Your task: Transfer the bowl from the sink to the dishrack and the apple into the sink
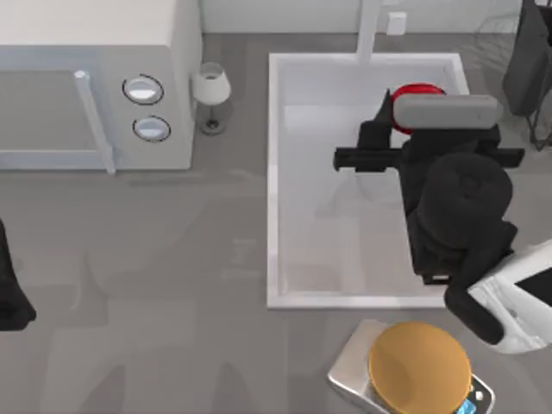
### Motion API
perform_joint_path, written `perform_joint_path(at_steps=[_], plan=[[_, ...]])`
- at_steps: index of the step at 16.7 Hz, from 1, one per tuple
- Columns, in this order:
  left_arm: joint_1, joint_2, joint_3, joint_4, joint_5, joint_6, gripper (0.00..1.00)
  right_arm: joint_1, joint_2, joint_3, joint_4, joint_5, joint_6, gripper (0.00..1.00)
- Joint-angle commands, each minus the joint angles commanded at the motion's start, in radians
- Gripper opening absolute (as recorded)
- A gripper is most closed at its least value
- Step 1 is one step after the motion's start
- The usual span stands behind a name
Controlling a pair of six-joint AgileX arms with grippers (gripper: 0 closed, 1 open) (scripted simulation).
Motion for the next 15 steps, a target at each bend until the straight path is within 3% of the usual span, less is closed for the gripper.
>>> perform_joint_path(at_steps=[6,12,15], plan=[[0.000,0.000,0.000,0.000,0.000,0.000,1.00,-0.006,0.271,-0.056,0.328,0.001,-0.003,0.00],[0.000,0.000,0.000,0.000,0.000,0.000,1.00,-0.007,0.316,-0.066,0.376,0.000,-0.004,0.00],[0.000,0.000,0.000,0.000,0.000,0.000,1.00,-0.007,0.316,-0.066,0.376,0.000,-0.004,0.23]])
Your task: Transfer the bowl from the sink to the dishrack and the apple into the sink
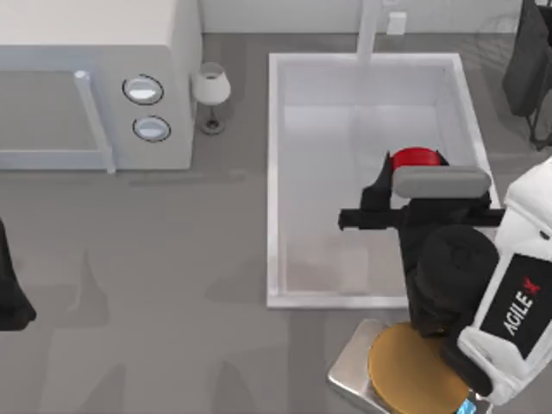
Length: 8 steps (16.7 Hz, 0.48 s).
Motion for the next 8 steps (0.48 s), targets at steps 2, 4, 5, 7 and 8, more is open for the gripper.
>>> perform_joint_path(at_steps=[2,4,5,7,8], plan=[[0.000,0.000,0.000,0.000,0.000,0.000,1.00,0.000,0.000,0.000,0.000,0.000,0.000,0.38],[0.000,0.000,0.000,0.000,0.000,0.000,1.00,0.000,0.000,0.000,0.000,0.000,0.000,0.53],[0.000,0.000,0.000,0.000,0.000,0.000,1.00,0.000,0.000,0.000,0.000,0.000,0.000,0.60],[0.000,0.000,0.000,0.000,0.000,0.000,1.00,0.000,0.000,0.000,0.000,0.000,0.000,0.75],[0.000,0.000,0.000,0.000,0.000,0.000,1.00,0.000,0.000,0.000,0.000,0.000,0.000,0.83]])
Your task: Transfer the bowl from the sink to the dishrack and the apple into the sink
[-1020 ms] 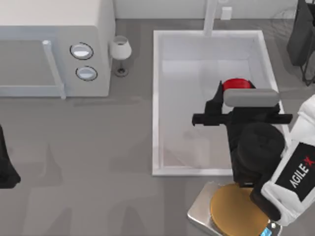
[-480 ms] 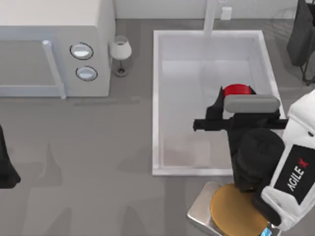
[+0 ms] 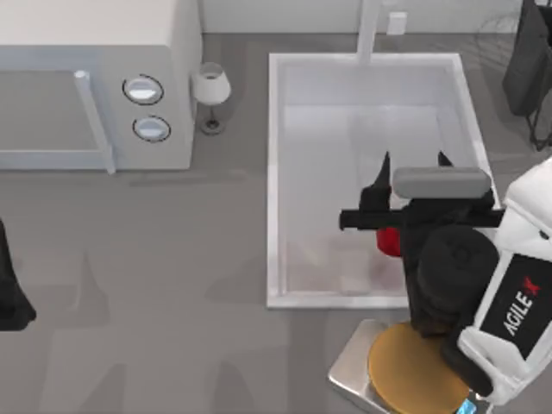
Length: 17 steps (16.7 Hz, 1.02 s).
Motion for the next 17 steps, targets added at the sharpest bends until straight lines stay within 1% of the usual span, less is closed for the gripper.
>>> perform_joint_path(at_steps=[2,3,13,17], plan=[[0.000,0.000,0.000,0.000,0.000,0.000,1.00,0.000,0.000,0.000,0.000,0.000,0.000,0.98],[0.000,0.000,0.000,0.000,0.000,0.000,1.00,0.000,0.000,0.000,0.000,0.000,0.000,1.00],[0.000,0.000,0.000,0.000,0.000,0.000,1.00,-0.003,-0.010,-0.003,-0.008,-0.004,0.001,1.00],[0.000,0.000,0.000,0.000,0.000,0.000,1.00,-0.059,-0.152,-0.054,-0.125,-0.062,0.003,1.00]])
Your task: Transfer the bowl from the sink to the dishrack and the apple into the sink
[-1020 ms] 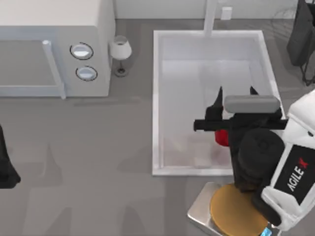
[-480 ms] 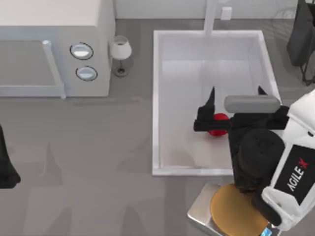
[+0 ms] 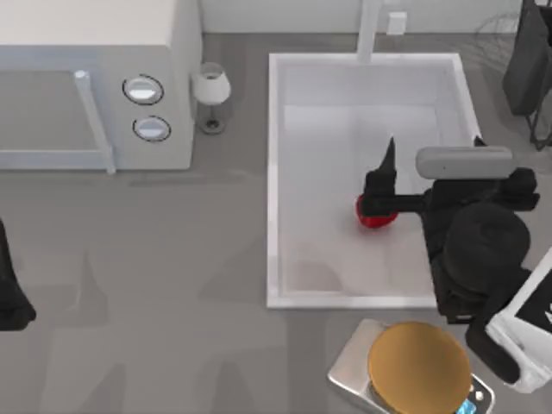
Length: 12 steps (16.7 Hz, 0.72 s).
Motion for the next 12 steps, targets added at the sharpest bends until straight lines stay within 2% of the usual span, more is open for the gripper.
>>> perform_joint_path(at_steps=[8,12], plan=[[0.000,0.000,0.000,0.000,0.000,0.000,1.00,-0.184,-0.590,-0.173,-0.459,-0.196,-0.007,1.00],[0.000,0.000,0.000,0.000,0.000,0.000,1.00,-0.271,-1.006,-0.255,-0.682,-0.282,-0.013,1.00]])
